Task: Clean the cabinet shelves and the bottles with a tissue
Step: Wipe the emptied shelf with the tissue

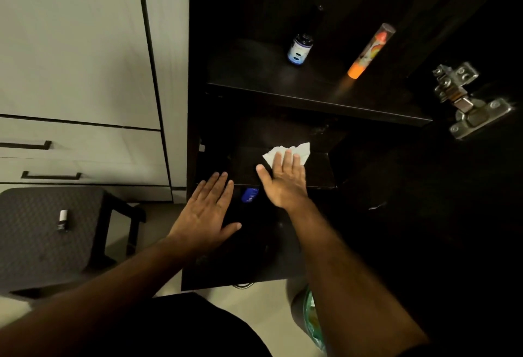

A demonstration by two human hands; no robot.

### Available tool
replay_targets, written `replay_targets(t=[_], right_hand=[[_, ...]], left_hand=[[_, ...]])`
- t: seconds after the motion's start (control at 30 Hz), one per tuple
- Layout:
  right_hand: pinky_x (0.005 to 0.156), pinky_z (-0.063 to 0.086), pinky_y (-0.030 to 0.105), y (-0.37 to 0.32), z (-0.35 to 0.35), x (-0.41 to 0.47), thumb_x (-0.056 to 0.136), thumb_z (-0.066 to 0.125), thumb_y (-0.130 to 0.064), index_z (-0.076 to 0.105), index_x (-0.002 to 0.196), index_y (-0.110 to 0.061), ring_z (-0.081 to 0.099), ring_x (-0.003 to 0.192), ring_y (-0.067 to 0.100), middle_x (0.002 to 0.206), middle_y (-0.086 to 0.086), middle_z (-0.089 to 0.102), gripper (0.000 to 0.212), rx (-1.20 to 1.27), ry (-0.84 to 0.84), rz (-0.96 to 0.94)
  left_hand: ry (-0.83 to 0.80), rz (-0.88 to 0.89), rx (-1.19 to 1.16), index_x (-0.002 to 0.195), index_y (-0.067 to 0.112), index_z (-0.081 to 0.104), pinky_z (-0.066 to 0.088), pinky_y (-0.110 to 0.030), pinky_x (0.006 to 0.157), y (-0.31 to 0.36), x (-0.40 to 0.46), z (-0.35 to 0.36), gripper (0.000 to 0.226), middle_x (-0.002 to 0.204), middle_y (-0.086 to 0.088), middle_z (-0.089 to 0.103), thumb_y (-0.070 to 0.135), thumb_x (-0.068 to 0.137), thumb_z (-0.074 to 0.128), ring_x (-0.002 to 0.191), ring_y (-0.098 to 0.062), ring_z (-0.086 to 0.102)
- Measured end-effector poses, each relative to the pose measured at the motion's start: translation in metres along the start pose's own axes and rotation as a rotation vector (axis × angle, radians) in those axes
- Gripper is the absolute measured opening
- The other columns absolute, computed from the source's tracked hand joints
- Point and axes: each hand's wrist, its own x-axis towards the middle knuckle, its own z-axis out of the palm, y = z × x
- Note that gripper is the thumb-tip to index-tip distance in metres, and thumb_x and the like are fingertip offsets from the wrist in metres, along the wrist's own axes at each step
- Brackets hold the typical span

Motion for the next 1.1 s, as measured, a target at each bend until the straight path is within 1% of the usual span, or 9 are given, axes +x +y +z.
replay_targets(t=[0.13, 0.2, 0.3, 0.43, 0.57, 0.67, 0.77, 0.93, 1.1], right_hand=[[0.12, -0.014, 0.041, -0.019, 0.01, -0.019, 0.096, 0.011, -0.065, -0.009, 0.155, -0.023, -0.027, 0.145, 0.019, 0.159, 0.002, -0.026, 0.075, 0.008, -0.011, -0.203], [0.12, -0.011, 0.039, -0.007, 0.012, -0.03, 0.098, 0.014, -0.061, -0.005, 0.155, -0.028, -0.025, 0.146, 0.013, 0.16, -0.004, -0.022, 0.068, 0.023, -0.001, -0.264], [0.12, -0.011, 0.037, 0.015, 0.008, -0.029, 0.1, 0.015, -0.058, -0.004, 0.155, -0.031, -0.022, 0.147, 0.011, 0.162, -0.006, -0.019, 0.064, 0.034, 0.003, -0.175], [0.12, -0.01, 0.042, -0.012, 0.002, -0.012, 0.097, 0.012, -0.063, -0.009, 0.155, -0.022, -0.021, 0.147, 0.024, 0.161, 0.006, -0.021, 0.074, 0.006, -0.011, 0.031], [0.12, -0.012, 0.042, -0.062, 0.011, -0.021, 0.098, 0.014, -0.062, -0.008, 0.155, -0.022, -0.024, 0.147, 0.022, 0.161, 0.006, -0.022, 0.073, 0.005, -0.001, -0.09], [0.12, -0.014, 0.038, -0.06, 0.023, -0.048, 0.099, 0.016, -0.058, -0.007, 0.155, -0.028, -0.026, 0.145, 0.013, 0.161, -0.002, -0.022, 0.067, 0.001, -0.007, -0.234], [0.12, -0.013, 0.037, -0.027, 0.018, -0.051, 0.101, 0.015, -0.053, -0.008, 0.154, -0.03, -0.024, 0.145, 0.009, 0.16, -0.007, -0.022, 0.062, -0.019, -0.015, -0.155], [0.121, -0.008, 0.042, -0.024, 0.002, -0.016, 0.101, 0.013, -0.054, -0.009, 0.155, -0.023, -0.02, 0.148, 0.021, 0.161, 0.004, -0.02, 0.066, 0.002, -0.024, 0.055], [0.121, -0.009, 0.04, -0.052, 0.014, -0.027, 0.103, 0.02, -0.048, -0.008, 0.155, -0.024, -0.022, 0.147, 0.02, 0.161, 0.003, -0.02, 0.064, -0.041, 0.014, -0.16]], left_hand=[[-0.002, 0.015, 0.019, 0.151, 0.007, 0.013, -0.001, -0.039, 0.117, -0.003, -0.005, -0.003, 0.092, 0.16, -0.014, 0.008, 0.067, 0.082, 0.019, 0.145, -0.022, -0.006], [-0.011, 0.04, 0.011, 0.151, 0.007, 0.012, -0.002, -0.037, 0.117, -0.006, -0.007, -0.007, 0.092, 0.16, -0.014, 0.006, 0.066, 0.081, 0.019, 0.145, -0.021, -0.006], [-0.011, 0.073, -0.015, 0.153, 0.01, 0.001, -0.012, -0.034, 0.115, -0.012, -0.013, -0.012, 0.089, 0.161, -0.011, -0.005, 0.065, 0.086, 0.026, 0.145, -0.019, -0.015], [-0.037, 0.1, -0.048, 0.153, 0.013, -0.005, -0.016, -0.032, 0.115, -0.02, -0.022, -0.02, 0.088, 0.161, -0.009, -0.012, 0.058, 0.093, 0.042, 0.147, -0.019, -0.017], [-0.074, 0.133, -0.045, 0.153, 0.013, -0.007, -0.015, -0.033, 0.117, -0.025, -0.029, -0.025, 0.088, 0.161, -0.008, -0.014, 0.056, 0.094, 0.042, 0.146, -0.017, -0.02], [-0.08, 0.151, -0.065, 0.153, 0.015, -0.009, -0.017, -0.031, 0.116, -0.033, -0.034, -0.026, 0.089, 0.161, -0.006, -0.014, 0.055, 0.093, 0.044, 0.142, -0.013, -0.024], [-0.096, 0.166, -0.076, 0.153, 0.016, -0.007, -0.015, -0.031, 0.116, -0.041, -0.036, -0.031, 0.088, 0.161, -0.006, -0.014, 0.054, 0.094, 0.044, 0.146, -0.016, -0.02], [-0.126, 0.177, -0.065, 0.153, 0.017, -0.009, -0.017, -0.03, 0.113, -0.046, -0.043, -0.032, 0.088, 0.161, -0.005, -0.015, 0.053, 0.094, 0.045, 0.146, -0.016, -0.018], [-0.122, 0.186, -0.039, 0.153, 0.017, -0.007, -0.019, -0.029, 0.111, -0.056, -0.05, -0.028, 0.087, 0.161, -0.005, -0.013, 0.053, 0.094, 0.045, 0.145, -0.015, -0.019]])
